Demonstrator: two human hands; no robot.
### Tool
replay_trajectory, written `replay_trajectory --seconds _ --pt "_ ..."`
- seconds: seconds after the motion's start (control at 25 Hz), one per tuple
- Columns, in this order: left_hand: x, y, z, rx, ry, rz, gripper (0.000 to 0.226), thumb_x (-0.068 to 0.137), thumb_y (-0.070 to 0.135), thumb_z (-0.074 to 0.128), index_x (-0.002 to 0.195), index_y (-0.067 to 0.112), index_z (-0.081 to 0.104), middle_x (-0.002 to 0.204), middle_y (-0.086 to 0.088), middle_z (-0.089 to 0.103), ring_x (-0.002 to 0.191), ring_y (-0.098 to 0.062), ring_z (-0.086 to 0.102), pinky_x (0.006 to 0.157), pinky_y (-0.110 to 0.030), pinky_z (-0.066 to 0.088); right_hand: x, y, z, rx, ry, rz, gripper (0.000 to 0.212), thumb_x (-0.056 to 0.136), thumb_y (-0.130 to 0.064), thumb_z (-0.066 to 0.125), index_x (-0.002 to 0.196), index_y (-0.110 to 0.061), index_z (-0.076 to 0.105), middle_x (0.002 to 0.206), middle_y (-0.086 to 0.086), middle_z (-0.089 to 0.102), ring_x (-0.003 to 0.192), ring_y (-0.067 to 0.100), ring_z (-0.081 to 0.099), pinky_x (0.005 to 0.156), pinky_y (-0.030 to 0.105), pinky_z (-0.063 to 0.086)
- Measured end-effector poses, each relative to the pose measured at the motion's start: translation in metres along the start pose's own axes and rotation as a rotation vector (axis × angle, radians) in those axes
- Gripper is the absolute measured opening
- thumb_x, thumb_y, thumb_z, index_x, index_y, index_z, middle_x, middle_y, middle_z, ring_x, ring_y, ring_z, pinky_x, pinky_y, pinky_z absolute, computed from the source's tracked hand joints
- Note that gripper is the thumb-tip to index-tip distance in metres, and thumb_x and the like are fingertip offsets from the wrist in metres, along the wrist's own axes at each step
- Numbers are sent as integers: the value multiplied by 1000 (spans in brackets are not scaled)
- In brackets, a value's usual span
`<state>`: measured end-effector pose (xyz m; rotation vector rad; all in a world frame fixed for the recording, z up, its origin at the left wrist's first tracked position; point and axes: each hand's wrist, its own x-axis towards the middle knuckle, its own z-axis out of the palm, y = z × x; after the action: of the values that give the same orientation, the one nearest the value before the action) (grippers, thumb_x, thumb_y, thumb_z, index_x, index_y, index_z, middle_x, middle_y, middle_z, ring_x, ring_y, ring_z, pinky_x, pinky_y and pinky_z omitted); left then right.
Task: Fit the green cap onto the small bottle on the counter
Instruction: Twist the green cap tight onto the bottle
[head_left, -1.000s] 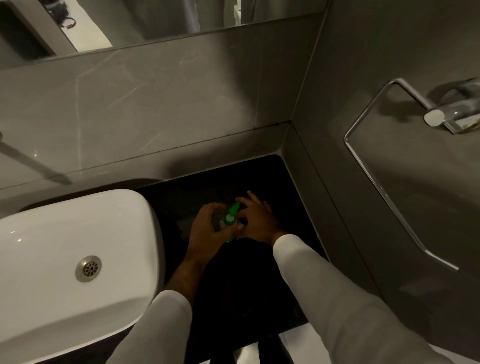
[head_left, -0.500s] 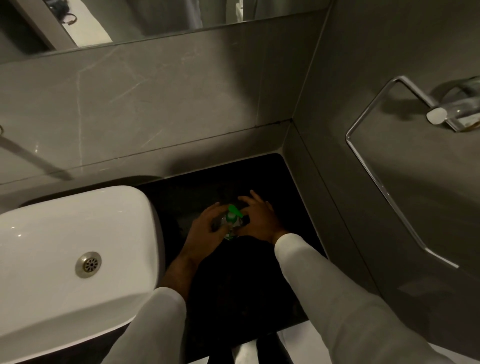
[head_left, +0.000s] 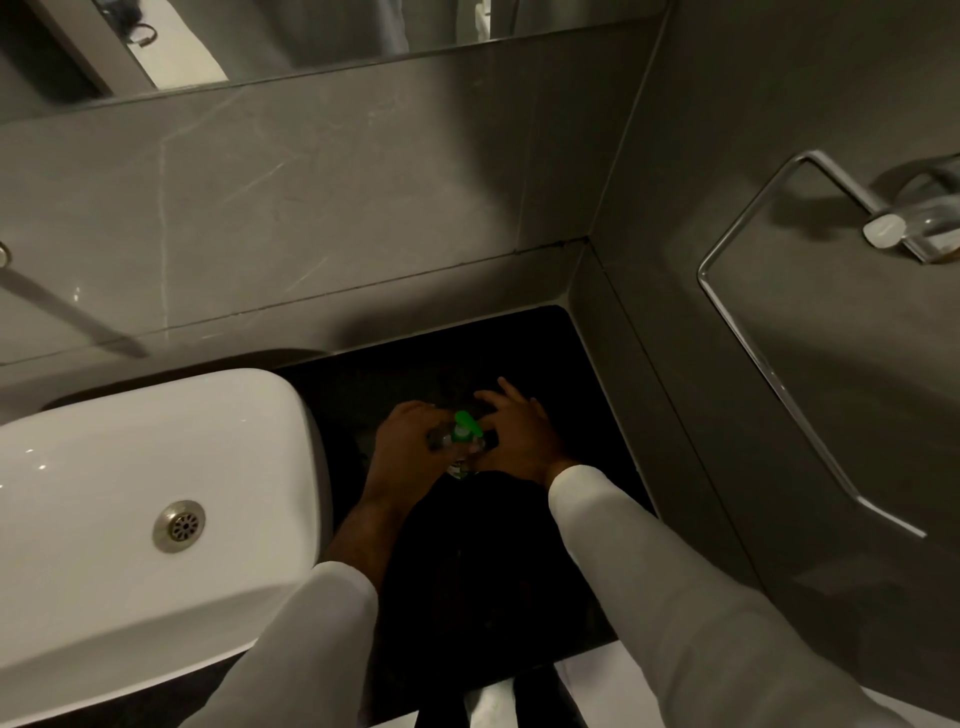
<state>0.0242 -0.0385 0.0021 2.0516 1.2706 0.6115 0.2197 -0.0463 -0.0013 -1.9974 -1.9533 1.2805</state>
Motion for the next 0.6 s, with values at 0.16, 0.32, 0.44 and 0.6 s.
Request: replay_trajectory --seconds 0.16,0.32,0.44,0.6 --pt "9 -8 5 115 3 104 35 76 54 68 87 21 76 86 4 74 93 -12 58 85 -33 48 3 -1 1 -58 -7 -26 40 87 -44 79 120 -22 82 176 -9 29 172 24 1 135 58 0" --pt "13 -17 1 120 -64 106 36 73 54 71 92 24 76 94 4 74 104 -17 60 86 -49 55 4 0 1 -30 -28 -20 45 88 -45 78 127 -24 79 177 -8 28 172 24 0 135 58 -1" --pt "13 -13 -3 180 -33 55 40 70 61 70 91 27 76 91 7 72 102 -21 60 83 -51 54 5 -3 -2 -21 -19 -14 57 85 -44 81 138 -25 72 178 -6 26 172 24 2 135 57 -1" --pt "10 -4 1 252 26 19 41 69 57 76 91 22 76 91 3 74 103 -25 58 84 -47 53 4 -4 -1 15 -5 43 80 81 -42 86 154 -25 57 180 -3 21 172 22 6 136 54 1"
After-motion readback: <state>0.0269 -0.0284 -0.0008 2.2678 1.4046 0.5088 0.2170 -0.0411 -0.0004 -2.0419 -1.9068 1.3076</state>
